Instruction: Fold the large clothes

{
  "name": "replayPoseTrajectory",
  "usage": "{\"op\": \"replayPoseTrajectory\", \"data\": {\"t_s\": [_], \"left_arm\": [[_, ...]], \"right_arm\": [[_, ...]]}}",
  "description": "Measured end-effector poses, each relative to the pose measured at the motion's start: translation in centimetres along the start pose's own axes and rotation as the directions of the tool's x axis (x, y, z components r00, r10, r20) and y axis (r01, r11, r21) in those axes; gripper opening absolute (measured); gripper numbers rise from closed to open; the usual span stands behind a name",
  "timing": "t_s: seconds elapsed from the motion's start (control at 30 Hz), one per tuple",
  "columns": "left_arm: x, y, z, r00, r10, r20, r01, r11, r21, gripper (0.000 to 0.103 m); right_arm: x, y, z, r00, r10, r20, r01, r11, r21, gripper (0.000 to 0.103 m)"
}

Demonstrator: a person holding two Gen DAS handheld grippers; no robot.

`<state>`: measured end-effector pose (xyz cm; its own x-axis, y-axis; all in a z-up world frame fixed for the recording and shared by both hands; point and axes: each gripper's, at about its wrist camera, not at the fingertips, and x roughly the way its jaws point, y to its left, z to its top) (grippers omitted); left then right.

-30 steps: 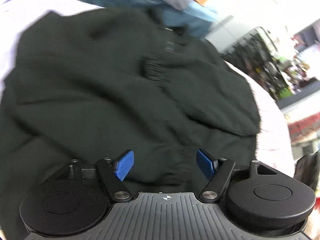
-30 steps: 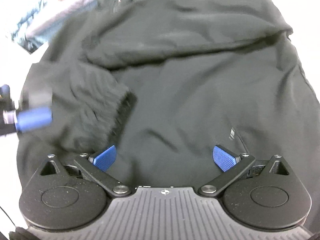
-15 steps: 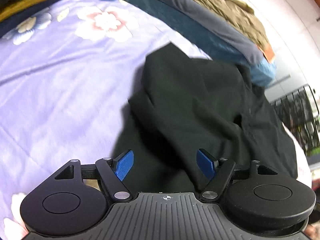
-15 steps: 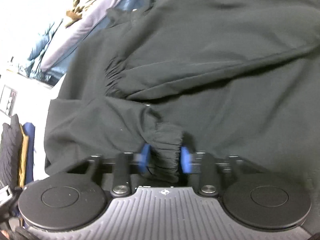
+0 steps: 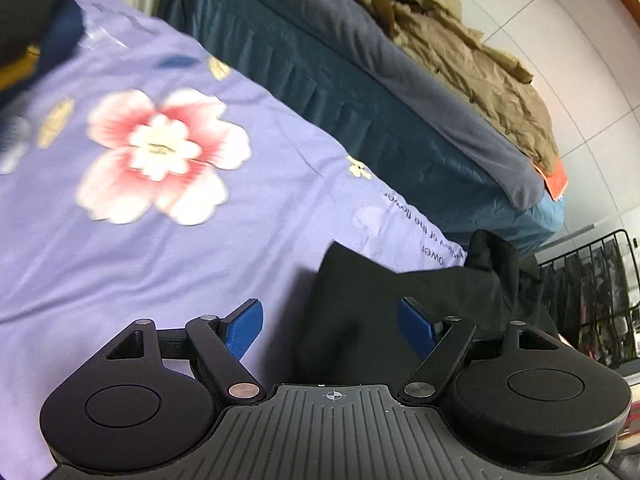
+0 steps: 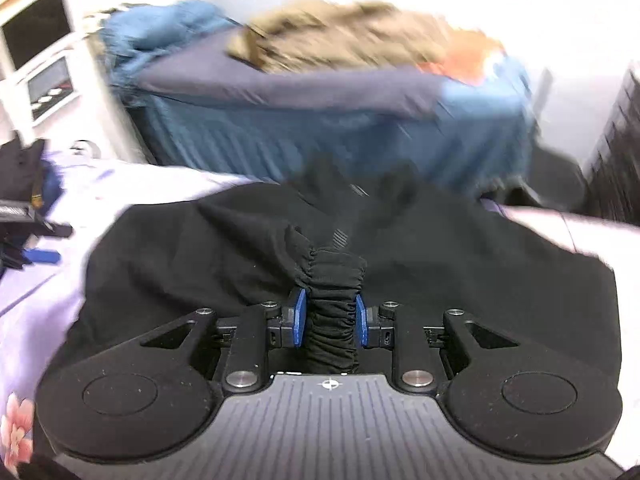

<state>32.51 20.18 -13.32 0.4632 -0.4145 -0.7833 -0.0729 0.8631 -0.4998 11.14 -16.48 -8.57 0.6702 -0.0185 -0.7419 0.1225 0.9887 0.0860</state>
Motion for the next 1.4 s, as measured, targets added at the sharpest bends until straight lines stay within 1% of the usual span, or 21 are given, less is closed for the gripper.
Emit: {"op": "replayPoseTrajectory", "data": {"t_s": [0.13,0.23,0.3,0.33,0.37,0.4,0.43,0.5,0.53,0.63,0.7,0.77,0.8,0.87,0.9,1.0,1.1,1.17,1.27,1.33,1.4], "left_arm": [[4.0,0.0,1.1,0.998,-0.010,-0.056,0.007,0.998,-0.058,0.103],[5.0,0.2,1.1,0.994,-0.106,-0.028,0.102,0.987,-0.122,0.103],[5.2,-0.7,1.3,0.989,-0.145,0.000,0.144,0.984,-0.103,0.103],[5.3,-1.3,1.5,0.991,-0.134,0.000,0.133,0.988,-0.074,0.076],[5.3,-1.9,1.7,0.993,-0.121,-0.010,0.120,0.992,-0.045,0.062],[5.2,-2.4,1.9,0.991,-0.132,-0.018,0.132,0.991,-0.019,0.057],[4.9,-2.9,2.1,0.986,-0.164,-0.018,0.164,0.986,-0.001,0.047],[3.3,-3.6,2.5,0.979,-0.204,0.017,0.204,0.978,0.035,0.041],[1.8,-4.0,2.8,0.975,-0.209,0.074,0.205,0.977,0.068,0.036],[-2.3,-5.1,3.6,0.947,-0.219,0.235,0.183,0.969,0.166,0.035],[-3.0,-5.1,3.7,0.941,-0.213,0.264,0.168,0.969,0.182,0.035],[-1.8,-4.7,3.5,0.953,-0.153,0.260,0.111,0.979,0.170,0.035],[-0.8,-4.5,3.3,0.962,-0.110,0.249,0.073,0.985,0.153,0.038],[1.9,-3.8,3.1,0.984,-0.003,0.177,-0.014,0.995,0.099,0.048],[3.1,-3.6,3.1,0.988,0.042,0.146,-0.054,0.995,0.080,0.074],[4.3,-2.7,3.0,0.987,0.116,0.113,-0.118,0.993,0.011,0.103],[2.0,-1.8,2.4,0.973,0.132,0.190,-0.131,0.991,-0.017,0.103],[0.2,-1.9,1.8,0.970,0.118,0.213,-0.128,0.991,0.031,0.103],[-1.9,-3.2,-0.9,0.976,0.055,0.211,-0.090,0.983,0.160,0.103],[-2.2,-4.9,-3.5,0.988,0.009,0.157,-0.055,0.956,0.288,0.103],[-1.9,-6.5,-6.8,0.993,-0.011,0.119,-0.037,0.920,0.391,0.103]], "right_arm": [[2.7,-2.1,-1.2,0.996,-0.042,-0.082,0.050,0.994,0.100,0.028],[3.6,-3.9,-2.5,0.991,-0.045,-0.124,0.068,0.980,0.185,0.029],[3.6,-4.0,-3.4,0.990,-0.030,-0.138,0.059,0.974,0.217,0.029],[3.8,-4.0,-3.5,0.990,-0.028,-0.140,0.058,0.975,0.213,0.029],[3.9,-3.9,-3.7,0.990,-0.031,-0.141,0.059,0.977,0.203,0.029],[4.1,-3.8,-3.7,0.989,-0.033,-0.142,0.061,0.979,0.195,0.029],[4.2,-3.7,-3.6,0.989,-0.034,-0.143,0.062,0.979,0.192,0.029],[4.6,-3.9,-3.2,0.990,-0.030,-0.139,0.058,0.979,0.197,0.029],[4.5,-3.9,-3.1,0.990,-0.030,-0.137,0.057,0.978,0.199,0.029],[4.0,-4.0,-2.5,0.994,-0.024,-0.109,0.045,0.979,0.200,0.029],[2.6,-3.5,-1.9,1.000,-0.001,-0.029,0.007,0.983,0.184,0.029],[1.7,-2.5,-0.8,0.999,0.006,0.046,-0.012,0.990,0.137,0.029],[1.6,-2.1,0.0,0.999,-0.005,0.053,-0.002,0.992,0.124,0.029],[3.1,-1.7,1.5,1.000,-0.031,-0.001,0.031,0.992,0.122,0.030],[4.3,-1.9,1.9,0.998,-0.033,-0.044,0.039,0.989,0.143,0.031],[8.0,-2.2,2.5,0.985,-0.094,-0.147,0.122,0.973,0.195,0.034],[11.0,-1.9,2.7,0.958,-0.181,-0.222,0.212,0.969,0.127,0.060],[11.0,-1.8,2.5,0.952,-0.215,-0.220,0.240,0.966,0.093,0.065],[7.8,-1.3,2.1,0.965,-0.238,-0.107,0.248,0.964,0.100,0.074],[5.4,-0.5,1.4,0.960,-0.281,-0.001,0.280,0.956,0.083,0.079],[3.1,0.7,0.2,0.959,-0.264,0.100,0.262,0.964,0.037,0.086]]}}
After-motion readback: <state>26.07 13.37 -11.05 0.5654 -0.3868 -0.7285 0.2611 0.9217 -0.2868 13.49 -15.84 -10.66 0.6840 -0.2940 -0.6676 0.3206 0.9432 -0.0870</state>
